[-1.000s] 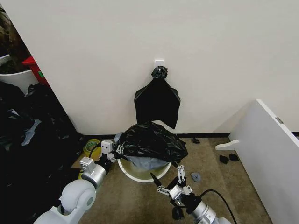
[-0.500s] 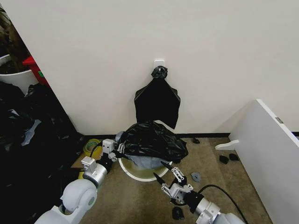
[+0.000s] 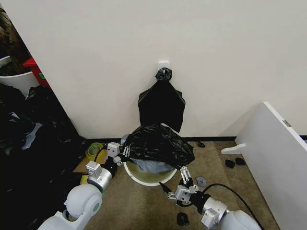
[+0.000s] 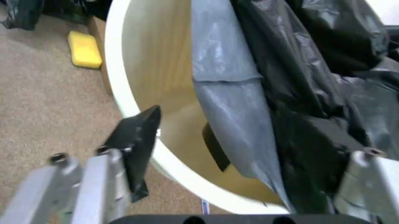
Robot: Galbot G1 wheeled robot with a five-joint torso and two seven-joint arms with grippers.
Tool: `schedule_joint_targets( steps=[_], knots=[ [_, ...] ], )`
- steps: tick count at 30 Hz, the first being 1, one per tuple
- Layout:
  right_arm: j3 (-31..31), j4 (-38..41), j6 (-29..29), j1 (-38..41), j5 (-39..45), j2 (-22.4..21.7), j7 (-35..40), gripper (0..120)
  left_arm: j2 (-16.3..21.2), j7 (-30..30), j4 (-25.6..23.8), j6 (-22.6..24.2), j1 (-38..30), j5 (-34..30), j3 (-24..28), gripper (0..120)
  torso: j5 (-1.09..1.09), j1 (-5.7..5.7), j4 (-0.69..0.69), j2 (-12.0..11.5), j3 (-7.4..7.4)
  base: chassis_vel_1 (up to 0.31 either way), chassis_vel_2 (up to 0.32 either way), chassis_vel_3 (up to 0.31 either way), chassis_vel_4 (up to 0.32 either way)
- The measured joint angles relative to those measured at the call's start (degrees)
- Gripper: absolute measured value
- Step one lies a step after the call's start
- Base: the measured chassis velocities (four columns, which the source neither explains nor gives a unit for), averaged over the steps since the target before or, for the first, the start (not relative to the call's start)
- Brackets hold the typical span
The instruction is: Place the garbage bag over the trash bin.
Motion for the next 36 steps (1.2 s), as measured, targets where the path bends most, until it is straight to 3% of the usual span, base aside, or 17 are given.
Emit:
schedule_joint_targets(
  steps=[9,12,21,25,33,36],
  knots=[
    [-0.8,-0.5,-0.3,1.7,-0.7,1.8,-1.6,41,-0.2,-0.3,-1.2,0.2,0.0,0.1,0.3,4,0.00,0.00,0.00,0.0,0.00,0.000,0.000,0.000,0.000],
    [-0.6,-0.7,0.5,2.7,-5.5,3.5,-1.4,27,-0.2,-0.4,-2.0,0.4,0.4,0.1,0.3,4,0.00,0.00,0.00,0.0,0.00,0.000,0.000,0.000,0.000],
    [-1.0,-0.9,1.5,2.7,-7.7,6.0,-0.2,18,0.4,-0.8,-2.8,0.5,1.1,-0.1,-0.3,4,0.01,0.00,0.00,0.0,0.00,0.000,0.000,0.000,0.000],
    [-0.9,-1.1,2.5,2.4,-7.0,6.5,0.8,1,0.5,-1.0,-2.8,0.5,1.1,-0.5,-0.6,4,0.00,0.00,0.00,0.0,0.00,0.000,0.000,0.000,0.000],
    [-0.7,-1.4,3.7,2.0,-3.6,6.7,2.6,0,0.6,-1.3,-2.4,0.6,0.8,-1.4,-0.8,4,0.01,0.00,0.00,0.0,0.00,0.000,0.000,0.000,0.000],
    [-0.5,-2.0,7.2,1.8,3.7,6.8,0.4,0,0.5,-1.7,-2.2,0.9,0.3,-2.7,-1.1,4,0.01,0.00,0.00,0.0,0.00,0.000,0.000,0.000,0.000]
  ],
)
